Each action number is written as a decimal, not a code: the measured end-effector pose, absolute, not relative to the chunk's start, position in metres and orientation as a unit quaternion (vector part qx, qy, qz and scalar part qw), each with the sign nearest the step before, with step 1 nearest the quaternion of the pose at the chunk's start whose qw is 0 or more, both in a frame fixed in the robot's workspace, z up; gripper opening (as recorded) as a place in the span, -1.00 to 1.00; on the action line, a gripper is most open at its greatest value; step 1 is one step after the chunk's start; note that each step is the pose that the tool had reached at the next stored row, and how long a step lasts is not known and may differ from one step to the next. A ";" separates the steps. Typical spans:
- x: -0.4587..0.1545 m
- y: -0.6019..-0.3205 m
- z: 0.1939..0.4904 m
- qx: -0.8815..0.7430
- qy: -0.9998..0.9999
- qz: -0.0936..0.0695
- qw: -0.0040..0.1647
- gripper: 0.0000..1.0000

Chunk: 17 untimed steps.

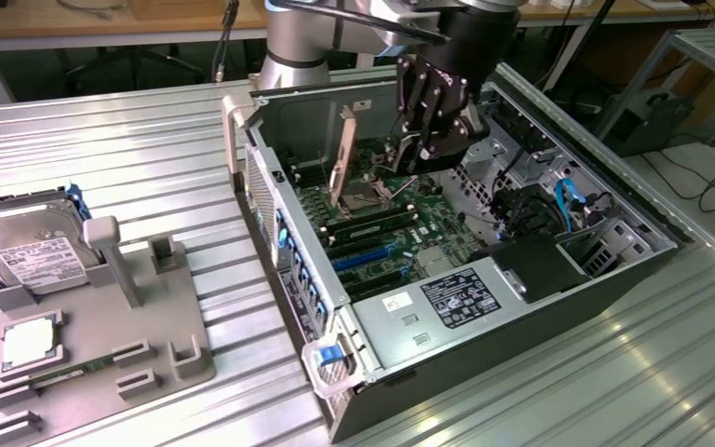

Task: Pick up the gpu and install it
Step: 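Insert the gpu into the slot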

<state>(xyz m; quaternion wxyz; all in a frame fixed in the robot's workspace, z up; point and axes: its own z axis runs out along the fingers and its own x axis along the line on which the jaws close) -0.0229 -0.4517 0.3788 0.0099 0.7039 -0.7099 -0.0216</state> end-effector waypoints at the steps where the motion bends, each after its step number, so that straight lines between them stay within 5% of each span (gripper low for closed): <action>1: -0.023 -0.452 0.378 0.704 -0.710 -0.022 0.010 -0.44; 17: -0.023 -0.452 0.369 0.704 -0.710 -0.022 0.010 -0.44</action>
